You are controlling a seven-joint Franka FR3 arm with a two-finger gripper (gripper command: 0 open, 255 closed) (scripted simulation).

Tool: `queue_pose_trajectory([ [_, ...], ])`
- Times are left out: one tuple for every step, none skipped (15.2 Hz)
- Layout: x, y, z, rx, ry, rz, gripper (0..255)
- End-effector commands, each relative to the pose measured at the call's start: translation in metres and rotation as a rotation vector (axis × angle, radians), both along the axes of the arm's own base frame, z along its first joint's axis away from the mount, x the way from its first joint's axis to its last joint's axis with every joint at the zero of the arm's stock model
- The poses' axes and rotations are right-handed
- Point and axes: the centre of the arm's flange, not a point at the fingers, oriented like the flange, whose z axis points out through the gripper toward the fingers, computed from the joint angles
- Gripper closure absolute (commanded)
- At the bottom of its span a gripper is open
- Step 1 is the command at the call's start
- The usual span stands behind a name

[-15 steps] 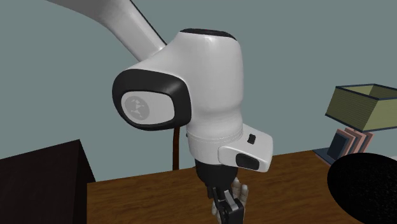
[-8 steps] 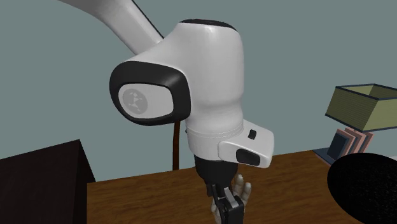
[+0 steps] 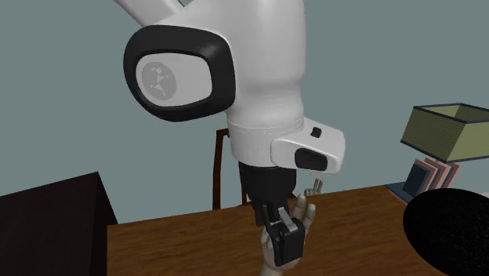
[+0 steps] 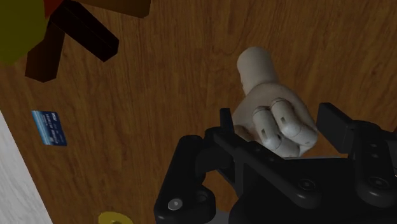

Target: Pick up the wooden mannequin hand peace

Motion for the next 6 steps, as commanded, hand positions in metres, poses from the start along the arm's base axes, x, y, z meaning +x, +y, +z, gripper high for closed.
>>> queue_pose_trajectory([
  [0.0, 0.0, 0.011, 0.0, 0.0, 0.0, 255],
  [0.0, 0.0, 0.017, 0.0, 0.0, 0.0, 255],
  [0.0, 0.0, 0.022, 0.0, 0.0, 0.0, 255],
  [0.0, 0.0, 0.027, 0.0, 0.0, 0.0, 255],
  [0.0, 0.0, 0.028, 0.0, 0.0, 0.0, 255],
  [0.0, 0.0, 0.028, 0.0, 0.0, 0.0, 255],
])
